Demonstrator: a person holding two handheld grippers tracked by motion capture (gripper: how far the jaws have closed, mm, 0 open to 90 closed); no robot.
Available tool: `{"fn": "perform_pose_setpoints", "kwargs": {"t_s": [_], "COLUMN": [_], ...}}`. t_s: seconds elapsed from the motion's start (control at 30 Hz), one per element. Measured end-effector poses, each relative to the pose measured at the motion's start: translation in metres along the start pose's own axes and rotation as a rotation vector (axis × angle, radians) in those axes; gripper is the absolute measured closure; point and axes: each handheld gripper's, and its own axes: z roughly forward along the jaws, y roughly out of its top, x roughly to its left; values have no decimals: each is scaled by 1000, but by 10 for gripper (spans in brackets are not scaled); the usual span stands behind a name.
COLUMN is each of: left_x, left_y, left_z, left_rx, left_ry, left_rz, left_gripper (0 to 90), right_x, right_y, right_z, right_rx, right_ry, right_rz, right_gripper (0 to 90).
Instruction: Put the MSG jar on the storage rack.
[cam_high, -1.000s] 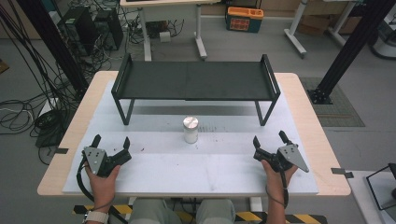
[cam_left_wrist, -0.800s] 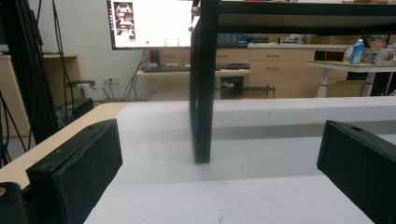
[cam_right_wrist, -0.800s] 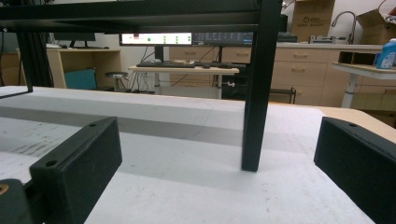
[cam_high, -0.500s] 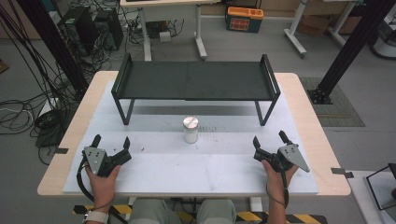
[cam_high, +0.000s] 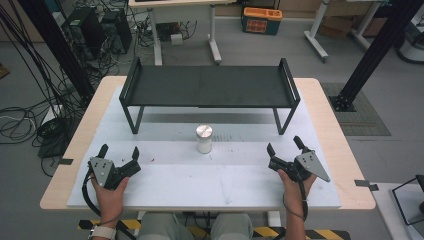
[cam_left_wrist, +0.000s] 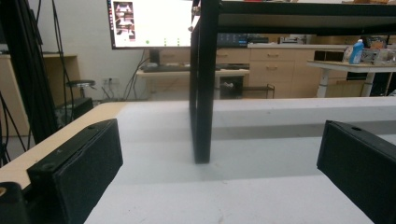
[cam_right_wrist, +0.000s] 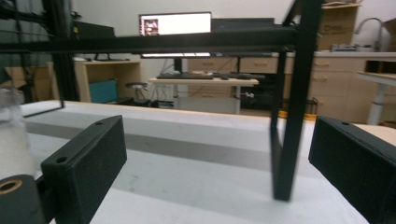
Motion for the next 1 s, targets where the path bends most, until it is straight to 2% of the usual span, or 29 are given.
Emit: {"fn": "perform_pose_setpoints", "kwargs": {"t_s": [0.47,0.53,0.83,0.87,0.9,0.97,1.0], "left_x": [0,0,1,1,1,1,1], "left_y": [0,0,-1,-1,-1,-1,-1], "left_z": [0,0,0,0,0,0,0], "left_rx": [-2,-2,-3,-3,-4,-4,-4], "left_ry": [-2,-2,-3,-3,-3,-3,-3], "left_rz": [-2,-2,-3,-3,-3,-3,-3], "left_gripper": [4,4,4,4,4,4,4], "right_x": [11,13,28,28,32,35,40], "right_y": [12,12,18,18,18,18,17], "right_z": [17,19,43,43,49,52,59], "right_rx": [-40,-41,-41,-41,-38,-37,-32], "right_ry": [140,149,282,282,306,317,345], "right_rz": [-11,-10,3,3,2,2,4], "right_gripper": [55,55,61,61,64,67,74]}}
